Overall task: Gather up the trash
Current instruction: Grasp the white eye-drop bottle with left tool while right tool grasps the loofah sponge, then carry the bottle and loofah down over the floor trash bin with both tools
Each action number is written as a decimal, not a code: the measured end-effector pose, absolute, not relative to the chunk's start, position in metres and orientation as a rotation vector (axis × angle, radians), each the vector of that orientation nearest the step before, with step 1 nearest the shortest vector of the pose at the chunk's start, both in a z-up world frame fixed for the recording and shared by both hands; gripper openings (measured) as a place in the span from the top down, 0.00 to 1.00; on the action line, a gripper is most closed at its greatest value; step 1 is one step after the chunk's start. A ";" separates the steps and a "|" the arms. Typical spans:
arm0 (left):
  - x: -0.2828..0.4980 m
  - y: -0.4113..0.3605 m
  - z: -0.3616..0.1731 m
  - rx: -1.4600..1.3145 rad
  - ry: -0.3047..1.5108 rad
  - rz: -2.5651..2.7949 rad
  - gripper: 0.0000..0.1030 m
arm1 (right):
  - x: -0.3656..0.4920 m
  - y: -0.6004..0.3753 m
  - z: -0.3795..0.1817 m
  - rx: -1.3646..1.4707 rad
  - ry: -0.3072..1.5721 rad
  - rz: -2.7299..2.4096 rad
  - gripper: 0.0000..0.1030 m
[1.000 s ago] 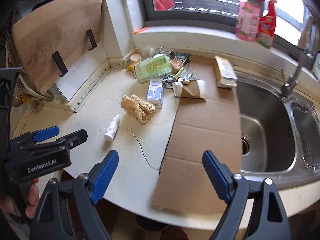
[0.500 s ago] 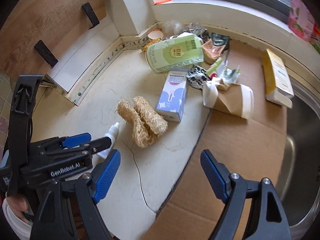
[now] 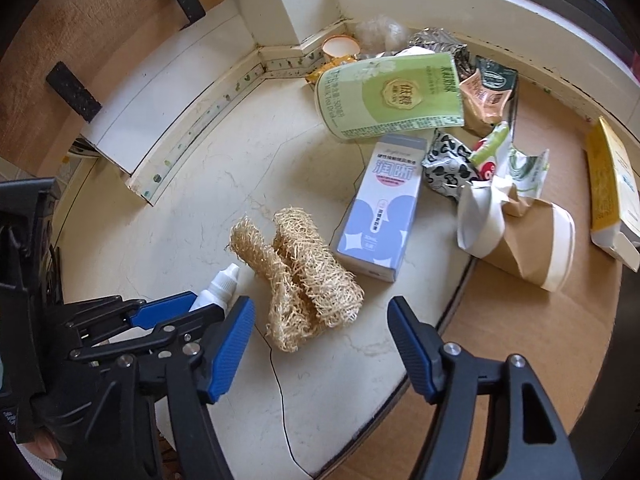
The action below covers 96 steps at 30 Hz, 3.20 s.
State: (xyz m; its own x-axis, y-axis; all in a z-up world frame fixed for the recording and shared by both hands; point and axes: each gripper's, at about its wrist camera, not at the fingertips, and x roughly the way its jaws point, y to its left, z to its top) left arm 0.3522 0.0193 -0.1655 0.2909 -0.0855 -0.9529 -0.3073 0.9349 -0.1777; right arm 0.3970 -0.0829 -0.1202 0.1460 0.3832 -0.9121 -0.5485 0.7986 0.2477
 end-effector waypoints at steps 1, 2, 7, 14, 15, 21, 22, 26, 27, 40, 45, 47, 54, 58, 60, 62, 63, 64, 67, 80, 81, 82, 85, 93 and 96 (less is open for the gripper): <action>0.352 0.019 -0.166 -0.359 1.273 0.152 0.77 | 0.398 -0.080 -0.123 -0.165 1.260 0.674 0.33; 0.352 0.018 -0.166 -0.357 1.271 0.154 0.77 | 0.398 -0.078 -0.125 -0.171 1.261 0.674 0.33; 0.348 0.019 -0.165 -0.356 1.266 0.160 0.77 | 0.401 -0.067 -0.130 -0.198 1.258 0.684 0.36; 0.337 0.016 -0.161 -0.308 1.227 0.176 0.78 | 0.396 -0.060 -0.134 -0.195 1.272 0.722 0.61; 0.335 0.016 -0.160 -0.302 1.215 0.175 0.78 | 0.394 -0.061 -0.134 -0.193 1.273 0.724 0.61; 0.323 0.011 -0.148 -0.253 1.182 0.187 0.78 | 0.377 -0.071 -0.124 -0.159 1.268 0.716 0.63; 0.320 0.010 -0.145 -0.233 1.182 0.197 0.78 | 0.375 -0.071 -0.122 -0.152 1.263 0.714 0.63; 0.307 0.009 -0.133 -0.201 1.159 0.199 0.78 | 0.359 -0.077 -0.104 -0.118 1.238 0.704 0.63; 0.303 0.010 -0.129 -0.201 1.151 0.195 0.78 | 0.355 -0.077 -0.100 -0.112 1.232 0.703 0.63; 0.233 0.010 -0.091 -0.110 1.072 0.095 0.78 | 0.276 -0.088 -0.060 -0.029 1.179 0.615 0.63; 0.197 0.011 -0.078 -0.044 1.051 0.032 0.78 | 0.234 -0.089 -0.052 0.015 1.164 0.547 0.63; 0.181 0.012 -0.074 -0.028 1.042 0.009 0.78 | 0.213 -0.089 -0.049 0.017 1.155 0.521 0.63; 0.120 0.021 -0.078 0.016 1.025 -0.063 0.78 | 0.141 -0.087 -0.052 0.041 1.155 0.455 0.63; 0.092 0.025 -0.098 0.029 1.059 -0.096 0.78 | 0.104 -0.093 -0.071 0.064 1.184 0.413 0.63; 0.081 0.024 -0.112 0.032 1.095 -0.116 0.78 | 0.091 -0.096 -0.084 0.082 1.221 0.393 0.63; 0.072 0.022 -0.124 0.042 1.121 -0.133 0.78 | 0.079 -0.099 -0.096 0.100 1.259 0.376 0.63; 0.069 0.020 -0.130 0.047 1.132 -0.141 0.78 | 0.074 -0.101 -0.101 0.104 1.272 0.368 0.63; 0.066 0.018 -0.135 0.049 1.141 -0.148 0.78 | 0.069 -0.102 -0.107 0.103 1.285 0.357 0.63; 0.061 0.015 -0.155 0.031 1.164 -0.167 0.78 | 0.060 -0.107 -0.122 0.107 1.316 0.336 0.63; 0.054 0.003 -0.269 -0.013 1.125 -0.122 0.78 | 0.050 -0.126 -0.240 0.139 1.306 0.303 0.63; 0.053 0.002 -0.279 -0.016 1.119 -0.115 0.78 | 0.050 -0.126 -0.251 0.127 1.299 0.311 0.63; 0.052 0.001 -0.289 -0.020 1.115 -0.106 0.78 | 0.050 -0.126 -0.262 0.117 1.294 0.321 0.63; 0.053 -0.001 -0.324 -0.032 1.112 -0.064 0.78 | 0.052 -0.127 -0.297 0.089 1.293 0.346 0.62; 0.049 -0.015 -0.427 -0.063 1.149 -0.002 0.77 | 0.059 -0.135 -0.399 0.018 1.322 0.392 0.62; 0.045 -0.025 -0.465 -0.056 1.170 0.001 0.77 | 0.062 -0.138 -0.436 0.006 1.339 0.399 0.61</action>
State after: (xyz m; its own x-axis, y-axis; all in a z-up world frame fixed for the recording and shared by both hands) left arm 0.0446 -0.0246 -0.4652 0.3900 -0.0283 -0.9204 -0.0303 0.9986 -0.0435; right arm 0.0618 -0.1380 -0.4364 0.1732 0.2846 -0.9429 -0.2777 0.9326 0.2305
